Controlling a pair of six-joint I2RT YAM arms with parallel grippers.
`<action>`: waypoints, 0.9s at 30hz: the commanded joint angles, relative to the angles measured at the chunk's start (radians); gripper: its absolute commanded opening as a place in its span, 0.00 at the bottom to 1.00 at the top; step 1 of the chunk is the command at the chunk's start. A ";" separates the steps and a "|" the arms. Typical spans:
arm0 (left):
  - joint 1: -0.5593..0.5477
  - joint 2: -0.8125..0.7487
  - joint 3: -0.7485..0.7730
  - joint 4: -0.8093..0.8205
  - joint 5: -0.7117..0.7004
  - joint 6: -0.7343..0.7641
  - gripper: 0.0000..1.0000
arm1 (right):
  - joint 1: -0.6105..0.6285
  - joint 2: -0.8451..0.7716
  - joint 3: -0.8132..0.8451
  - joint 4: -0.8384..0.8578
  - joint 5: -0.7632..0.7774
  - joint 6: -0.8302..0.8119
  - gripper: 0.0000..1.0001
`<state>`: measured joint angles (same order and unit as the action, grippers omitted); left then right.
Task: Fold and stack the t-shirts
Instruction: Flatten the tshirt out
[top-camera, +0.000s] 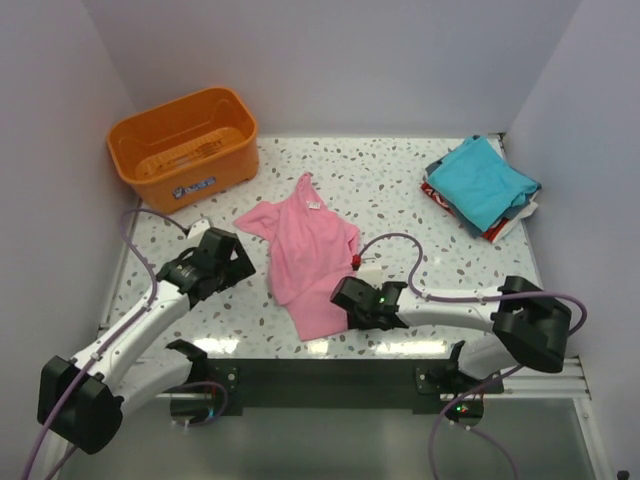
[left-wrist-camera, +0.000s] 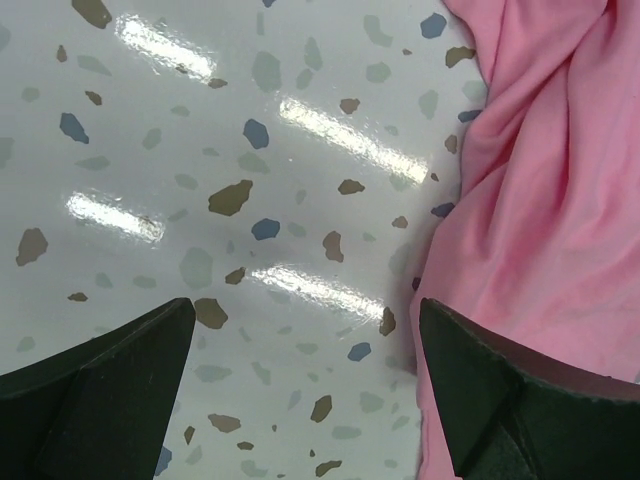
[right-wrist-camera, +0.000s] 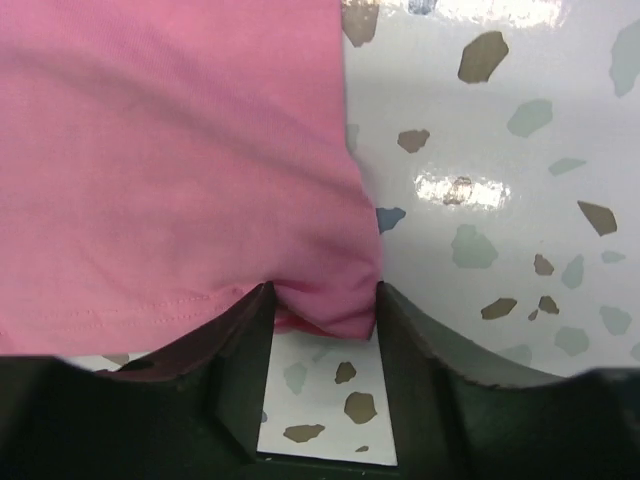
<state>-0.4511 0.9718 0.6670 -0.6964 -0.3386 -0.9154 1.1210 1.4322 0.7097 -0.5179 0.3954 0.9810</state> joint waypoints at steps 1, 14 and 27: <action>0.045 -0.015 -0.006 0.020 0.009 0.029 1.00 | -0.006 0.050 -0.001 0.035 0.028 0.079 0.40; 0.074 0.099 0.040 0.098 0.007 0.056 1.00 | -0.567 -0.640 -0.017 -0.473 0.330 0.085 0.00; -0.035 0.361 0.009 0.494 0.346 0.127 0.87 | -0.598 -0.406 0.011 -0.281 0.184 -0.064 0.00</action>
<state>-0.4122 1.3163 0.6853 -0.3355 -0.0811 -0.8223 0.5251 1.0286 0.7105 -0.8459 0.5835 0.9424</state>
